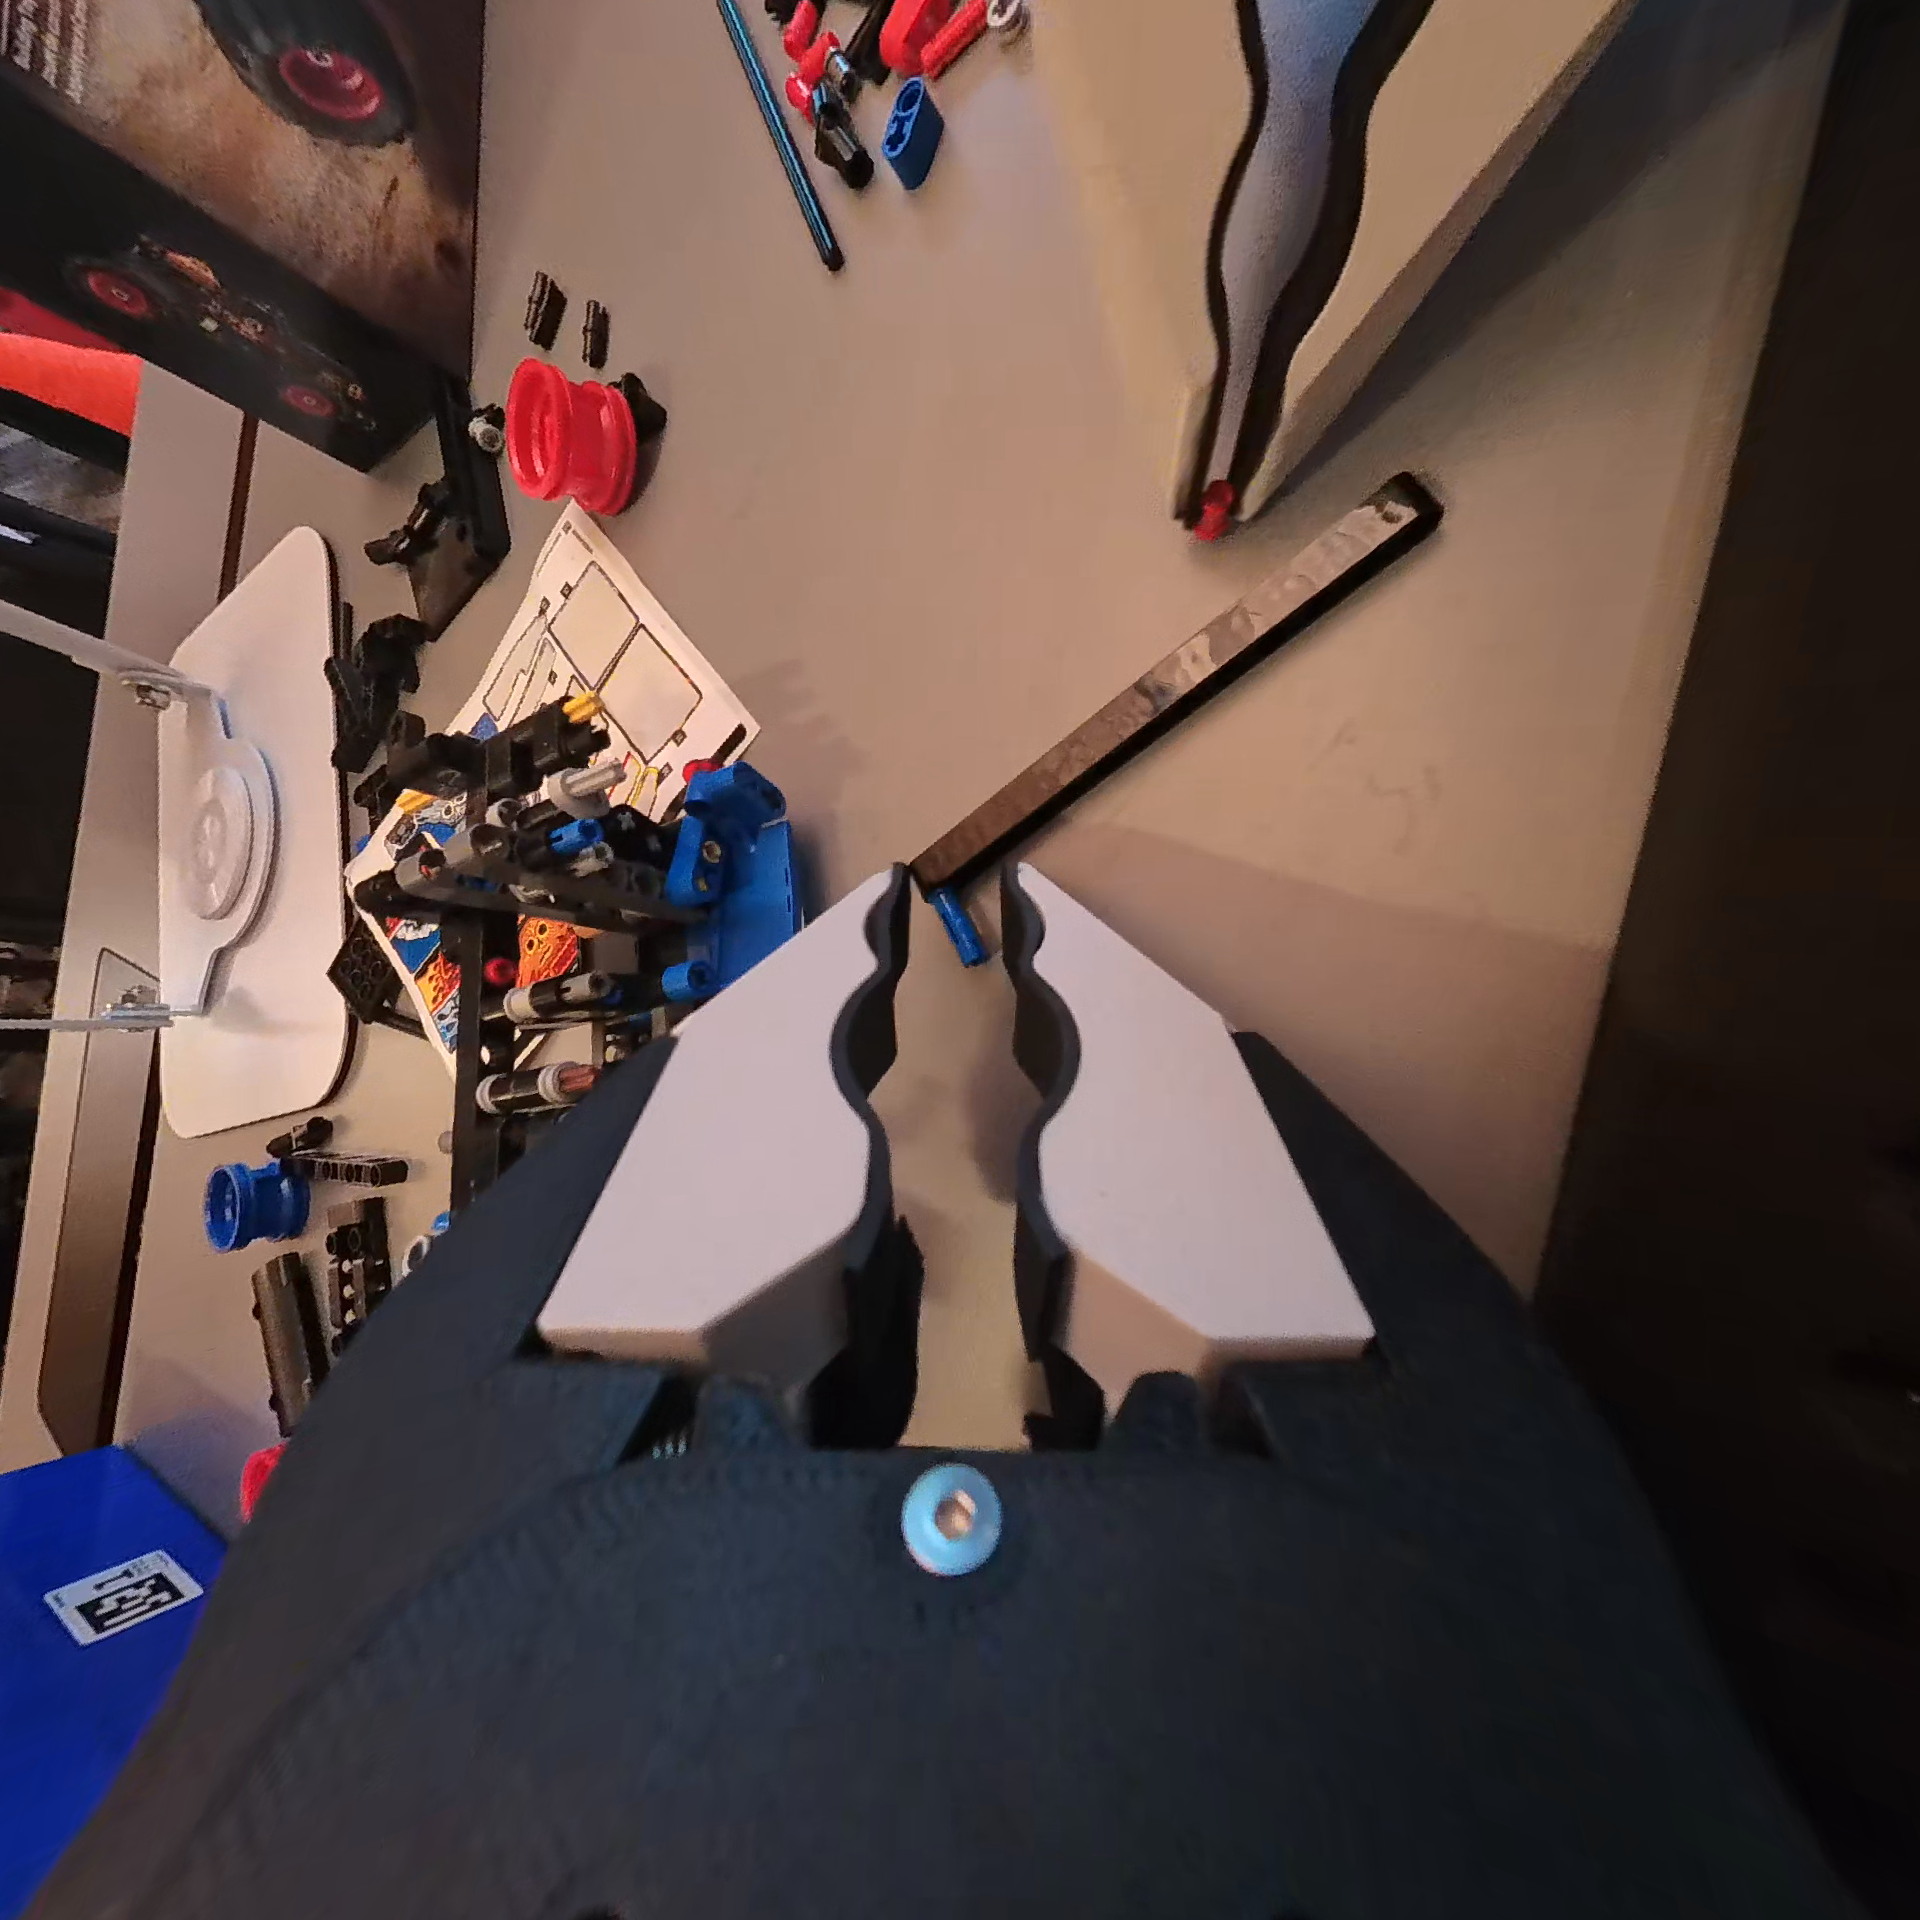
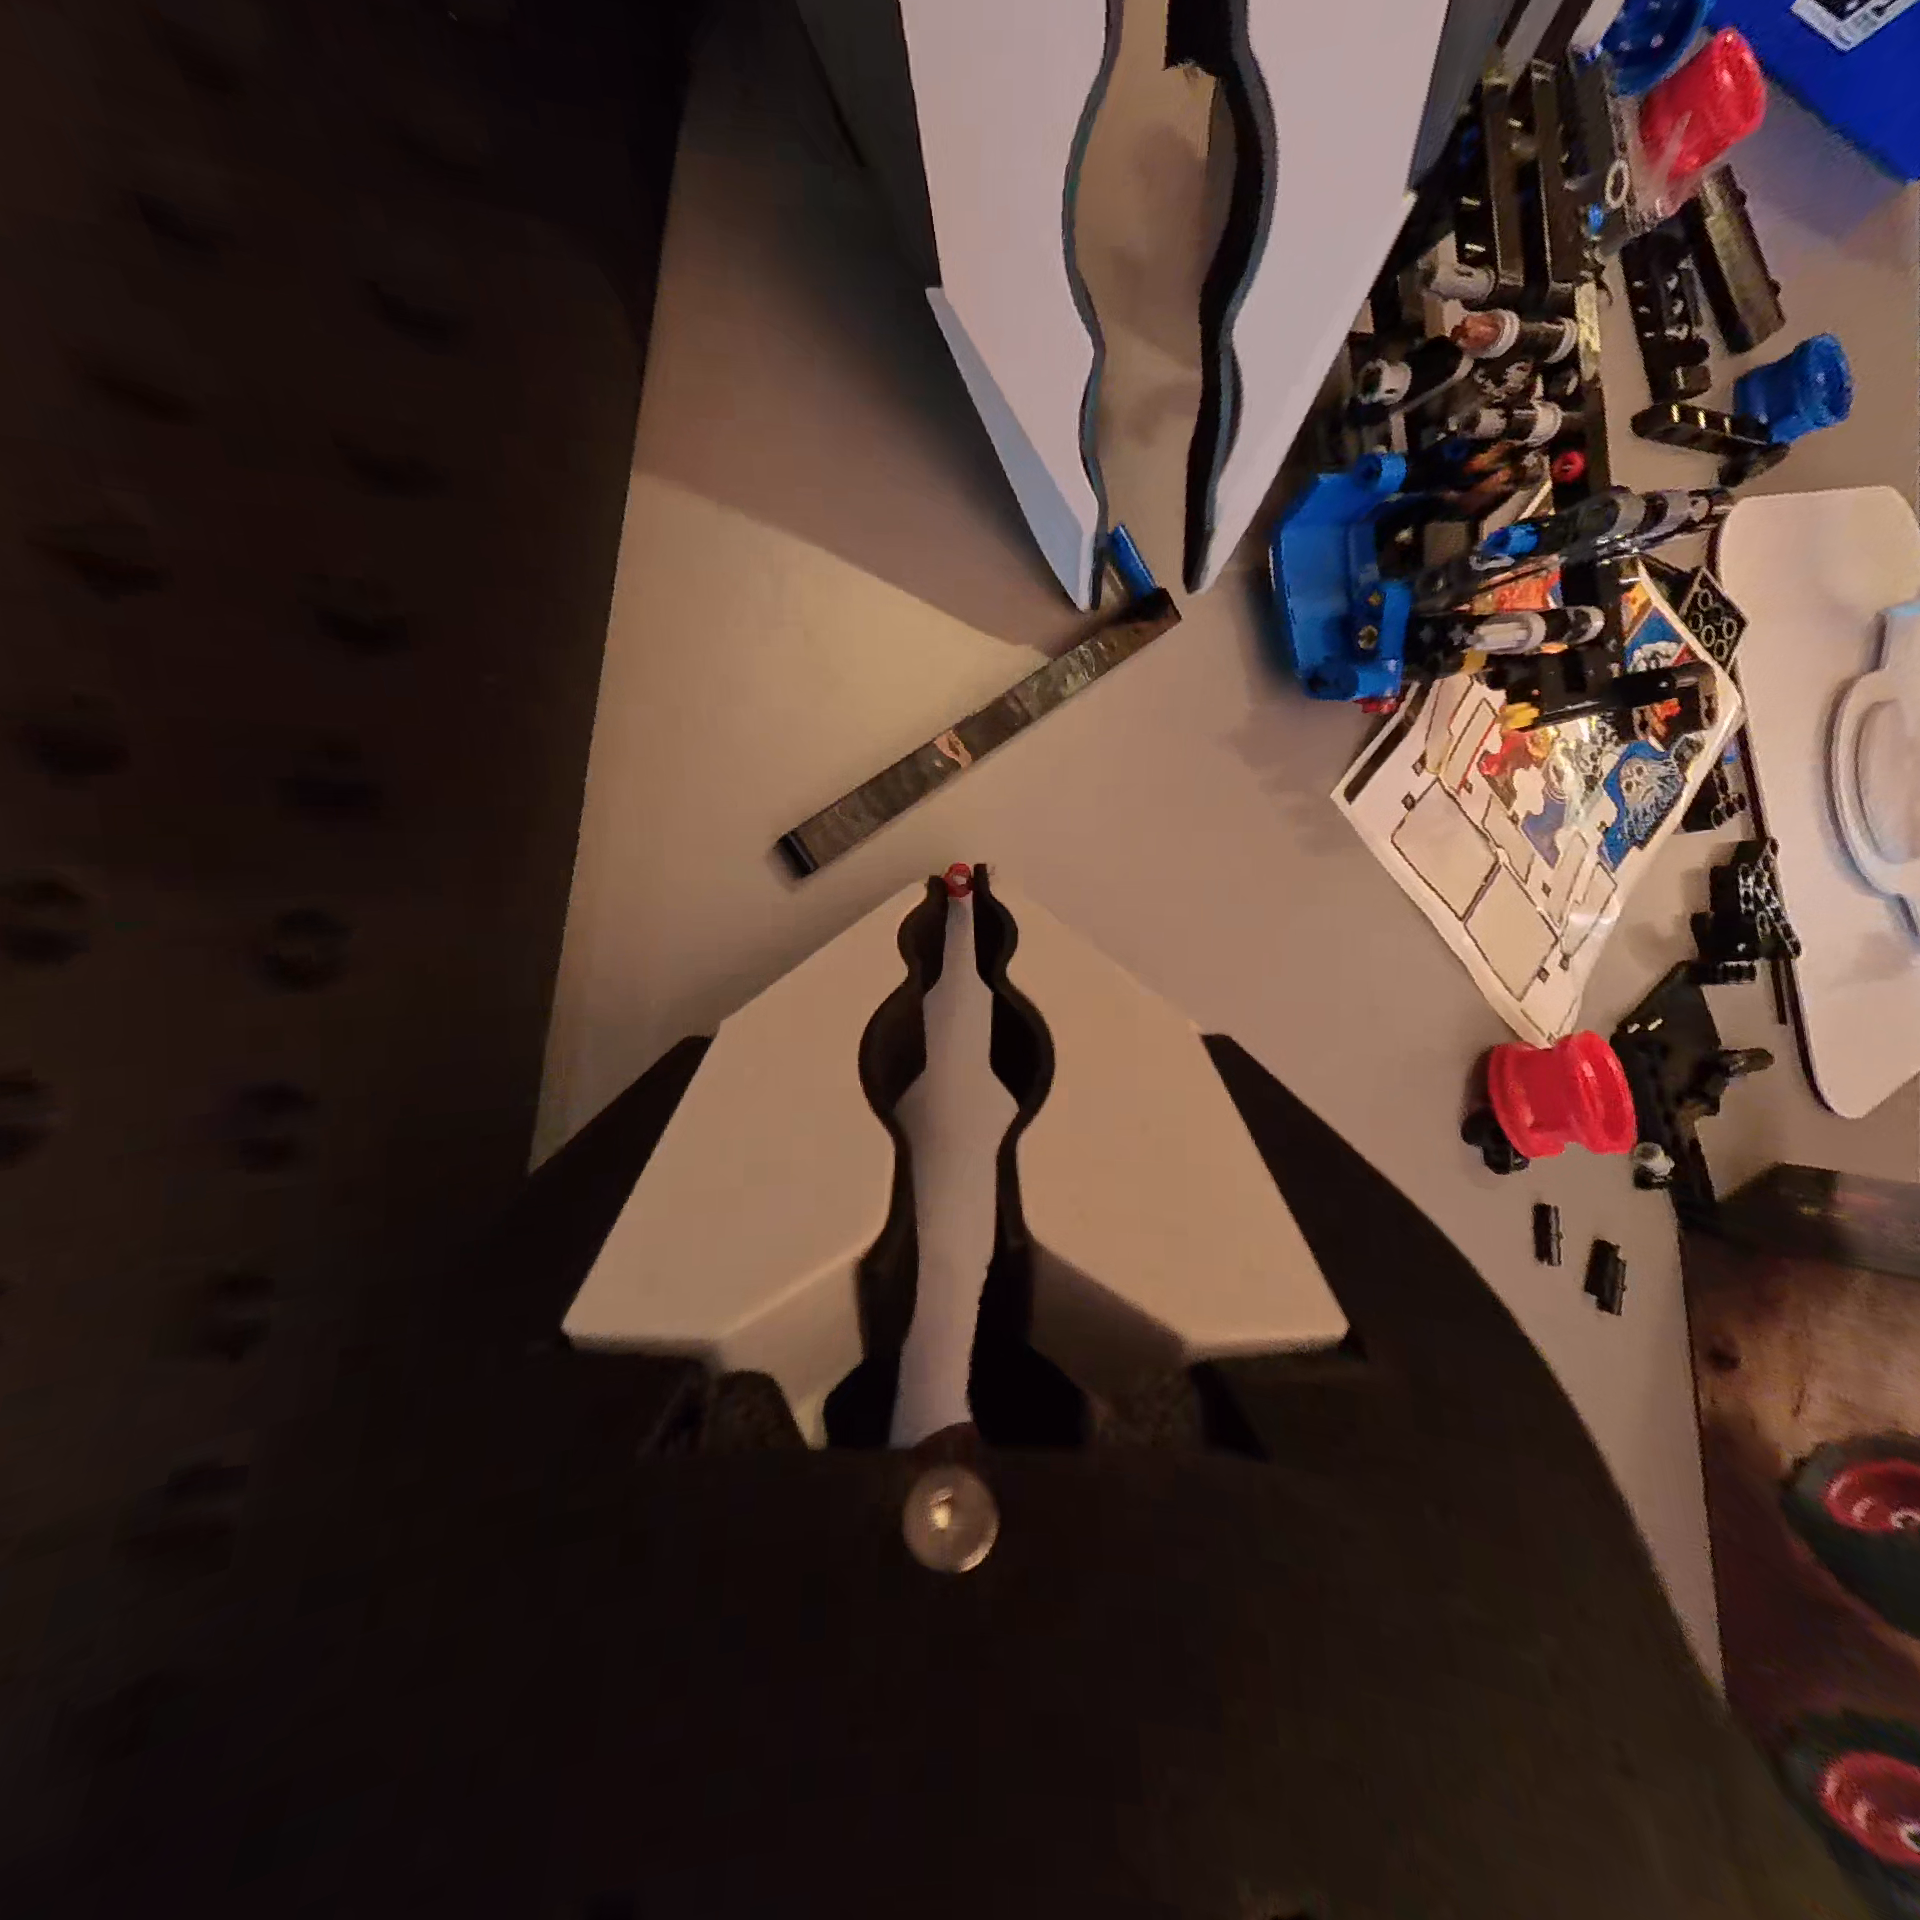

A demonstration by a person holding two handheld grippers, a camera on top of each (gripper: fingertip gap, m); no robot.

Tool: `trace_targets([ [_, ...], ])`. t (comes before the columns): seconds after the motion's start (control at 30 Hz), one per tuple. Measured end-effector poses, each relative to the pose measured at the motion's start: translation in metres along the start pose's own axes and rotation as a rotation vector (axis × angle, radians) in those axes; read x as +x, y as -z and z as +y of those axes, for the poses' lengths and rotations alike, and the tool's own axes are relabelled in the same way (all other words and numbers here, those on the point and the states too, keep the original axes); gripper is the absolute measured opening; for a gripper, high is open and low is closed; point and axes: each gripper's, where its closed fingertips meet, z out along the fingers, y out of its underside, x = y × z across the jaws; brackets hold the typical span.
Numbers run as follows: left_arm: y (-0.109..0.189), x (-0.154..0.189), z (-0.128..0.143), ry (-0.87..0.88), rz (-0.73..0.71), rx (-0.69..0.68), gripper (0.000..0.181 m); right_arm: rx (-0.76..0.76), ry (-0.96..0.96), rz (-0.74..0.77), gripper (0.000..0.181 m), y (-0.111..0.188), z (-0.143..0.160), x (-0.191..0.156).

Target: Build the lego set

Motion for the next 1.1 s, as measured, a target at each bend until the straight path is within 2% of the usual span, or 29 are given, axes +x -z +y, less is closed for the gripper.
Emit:
trace_targets([
  [0.27,0.003,0.003,-0.002,0.010,0.007,0.015,0.021,0.058,-0.056,-0.085,0.015,0.004,-0.006,-0.007],
  [0.5,0.003,0.003,-0.002,0.012,0.006,0.024,0.023,0.074,-0.132,-0.156,0.010,0.012,0.003,0.000],
  [0.7,0.002,0.005,-0.005,0.015,0.008,0.042,0.023,0.089,-0.141,-0.210,0.002,0.006,-0.003,-0.009],
  [1.1,0.002,0.009,-0.012,-0.030,0.018,0.068,0.024,0.077,-0.087,-0.170,0.000,0.002,-0.010,-0.008],
])
